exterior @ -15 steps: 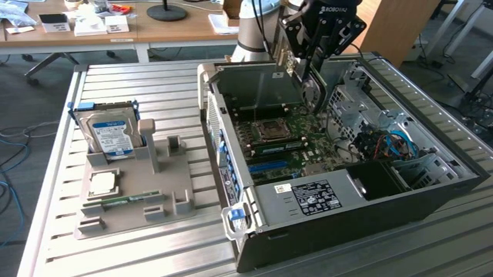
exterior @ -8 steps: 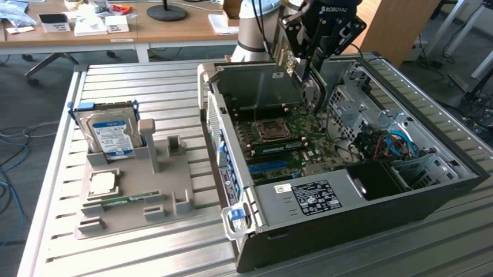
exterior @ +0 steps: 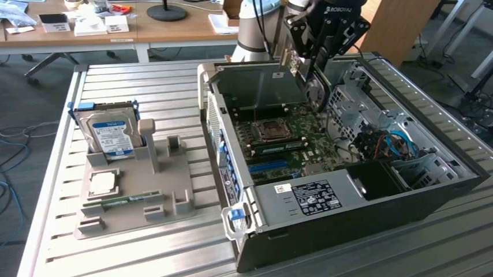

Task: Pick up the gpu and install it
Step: 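Pick up the gpu and move the gpu toward the slot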

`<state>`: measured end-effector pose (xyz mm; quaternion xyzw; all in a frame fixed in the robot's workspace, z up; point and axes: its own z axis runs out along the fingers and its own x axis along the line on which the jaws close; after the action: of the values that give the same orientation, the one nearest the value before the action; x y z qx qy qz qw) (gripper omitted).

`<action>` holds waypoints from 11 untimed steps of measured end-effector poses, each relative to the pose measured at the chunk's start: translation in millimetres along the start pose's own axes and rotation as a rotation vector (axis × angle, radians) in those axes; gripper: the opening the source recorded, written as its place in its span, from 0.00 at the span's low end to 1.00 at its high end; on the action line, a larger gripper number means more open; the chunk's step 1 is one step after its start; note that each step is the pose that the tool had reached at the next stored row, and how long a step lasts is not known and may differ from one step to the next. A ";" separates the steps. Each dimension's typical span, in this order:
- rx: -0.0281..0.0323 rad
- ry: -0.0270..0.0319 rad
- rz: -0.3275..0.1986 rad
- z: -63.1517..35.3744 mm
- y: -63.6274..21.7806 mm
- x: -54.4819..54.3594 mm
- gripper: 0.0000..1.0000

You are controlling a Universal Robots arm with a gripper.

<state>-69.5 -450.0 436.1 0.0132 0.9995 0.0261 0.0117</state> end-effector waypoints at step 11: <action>0.0000 0.0000 0.000 0.4 0.4 -17.6 0.27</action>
<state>-51.9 -450.0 436.1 0.0132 0.9995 0.0261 0.0117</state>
